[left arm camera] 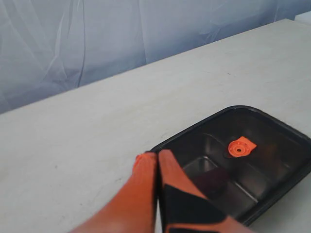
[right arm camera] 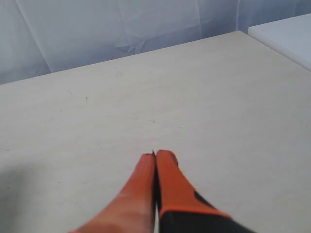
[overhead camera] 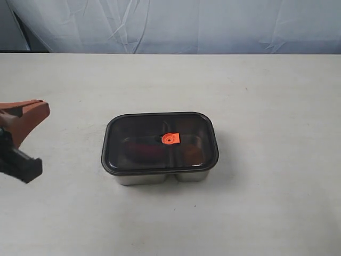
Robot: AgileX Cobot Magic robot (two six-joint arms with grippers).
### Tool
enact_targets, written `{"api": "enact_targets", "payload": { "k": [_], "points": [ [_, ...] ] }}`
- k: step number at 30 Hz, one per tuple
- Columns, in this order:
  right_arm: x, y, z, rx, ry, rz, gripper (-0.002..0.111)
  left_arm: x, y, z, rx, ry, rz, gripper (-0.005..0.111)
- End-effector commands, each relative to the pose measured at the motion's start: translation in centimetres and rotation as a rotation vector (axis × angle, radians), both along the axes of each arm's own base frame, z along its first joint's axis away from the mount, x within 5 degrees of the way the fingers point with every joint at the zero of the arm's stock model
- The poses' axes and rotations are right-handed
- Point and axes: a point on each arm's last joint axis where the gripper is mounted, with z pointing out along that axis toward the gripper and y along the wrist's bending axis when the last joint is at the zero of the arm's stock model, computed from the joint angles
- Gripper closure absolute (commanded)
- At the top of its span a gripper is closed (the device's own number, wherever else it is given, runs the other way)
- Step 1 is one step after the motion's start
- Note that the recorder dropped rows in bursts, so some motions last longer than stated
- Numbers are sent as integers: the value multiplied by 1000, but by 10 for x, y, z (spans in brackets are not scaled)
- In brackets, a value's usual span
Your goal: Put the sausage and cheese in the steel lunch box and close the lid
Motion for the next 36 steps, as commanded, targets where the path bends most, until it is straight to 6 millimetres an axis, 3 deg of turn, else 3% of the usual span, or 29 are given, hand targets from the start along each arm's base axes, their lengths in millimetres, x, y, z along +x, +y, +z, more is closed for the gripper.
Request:
{"api": "enact_targets", "payload": {
  "k": [1,7,16,36],
  "points": [
    [0,0,0,-7,-12,-5,109,-23,13,-4,32,-87,-23,106],
    [0,0,0,-7,-12,-5,109,-48,31,-16,-39,-175,17,106],
    [0,0,0,-2,-20,-5,109,-58,55,-50,-175,-155,282,106],
    [0,0,0,-2,-20,-5,109,-69,64,-60,-128,-108,385,106]
  ]
}}
